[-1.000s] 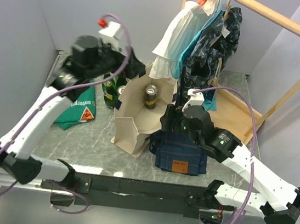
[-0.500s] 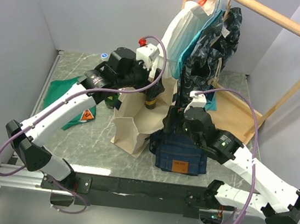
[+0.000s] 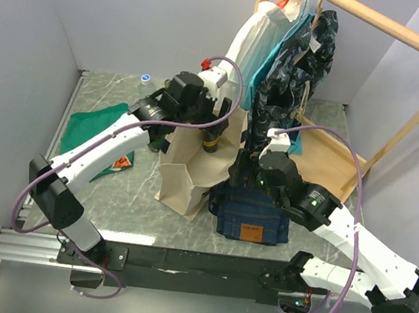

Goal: Take the beverage out of the canvas bag
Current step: Take out the drink from the canvas bag.

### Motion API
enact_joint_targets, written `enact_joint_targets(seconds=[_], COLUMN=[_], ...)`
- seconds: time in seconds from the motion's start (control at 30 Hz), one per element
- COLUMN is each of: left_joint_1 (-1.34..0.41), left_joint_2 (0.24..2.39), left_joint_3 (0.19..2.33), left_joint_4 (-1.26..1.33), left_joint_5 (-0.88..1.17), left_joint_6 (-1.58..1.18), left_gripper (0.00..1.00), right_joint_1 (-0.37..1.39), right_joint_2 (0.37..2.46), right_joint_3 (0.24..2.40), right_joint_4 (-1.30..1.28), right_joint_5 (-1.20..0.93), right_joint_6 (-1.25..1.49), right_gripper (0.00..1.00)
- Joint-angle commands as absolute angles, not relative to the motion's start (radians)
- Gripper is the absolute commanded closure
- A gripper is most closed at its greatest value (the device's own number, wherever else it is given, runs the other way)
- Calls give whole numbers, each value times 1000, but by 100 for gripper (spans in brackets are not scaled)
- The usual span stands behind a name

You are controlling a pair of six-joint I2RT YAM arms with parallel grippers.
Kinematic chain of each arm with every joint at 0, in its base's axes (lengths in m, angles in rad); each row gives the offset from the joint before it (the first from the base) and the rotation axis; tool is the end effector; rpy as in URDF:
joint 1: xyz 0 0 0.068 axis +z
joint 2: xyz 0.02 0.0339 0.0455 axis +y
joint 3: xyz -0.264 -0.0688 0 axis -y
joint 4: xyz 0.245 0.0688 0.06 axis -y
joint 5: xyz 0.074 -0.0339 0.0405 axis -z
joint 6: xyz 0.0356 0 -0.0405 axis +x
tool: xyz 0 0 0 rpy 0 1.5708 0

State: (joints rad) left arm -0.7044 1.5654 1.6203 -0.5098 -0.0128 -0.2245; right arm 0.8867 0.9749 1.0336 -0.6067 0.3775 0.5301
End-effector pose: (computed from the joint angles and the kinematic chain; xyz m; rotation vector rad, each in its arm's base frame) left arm 0.2734 -0.2317 0.4027 0.4847 2.0161 -0.5678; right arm 0.1393 0.1500 0.3505 -0.1507 2.1043 0.4616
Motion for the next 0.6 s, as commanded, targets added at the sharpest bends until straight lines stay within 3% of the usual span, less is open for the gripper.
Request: enact_joint_targets(seconds=[0.0,0.27,0.57], left_joint_1=[-706,-706,-706], left_joint_2=[1592,1675,1749], left_joint_3=[1637,1667,1644], left_joint_4=[-469,-511,-468], left_joint_5=[-48,-29,-139], left_joint_6=[-222,-227,-247], left_gripper=[3,4,4], right_joint_1=[880,879,879], right_joint_2=[966,976,966], right_joint_3=[1042,1040,1032], right_joint_4=[-603,-598,-604], right_joint_5=[414,411,420], right_joint_6=[520,512,508], right_gripper=[6,6,6])
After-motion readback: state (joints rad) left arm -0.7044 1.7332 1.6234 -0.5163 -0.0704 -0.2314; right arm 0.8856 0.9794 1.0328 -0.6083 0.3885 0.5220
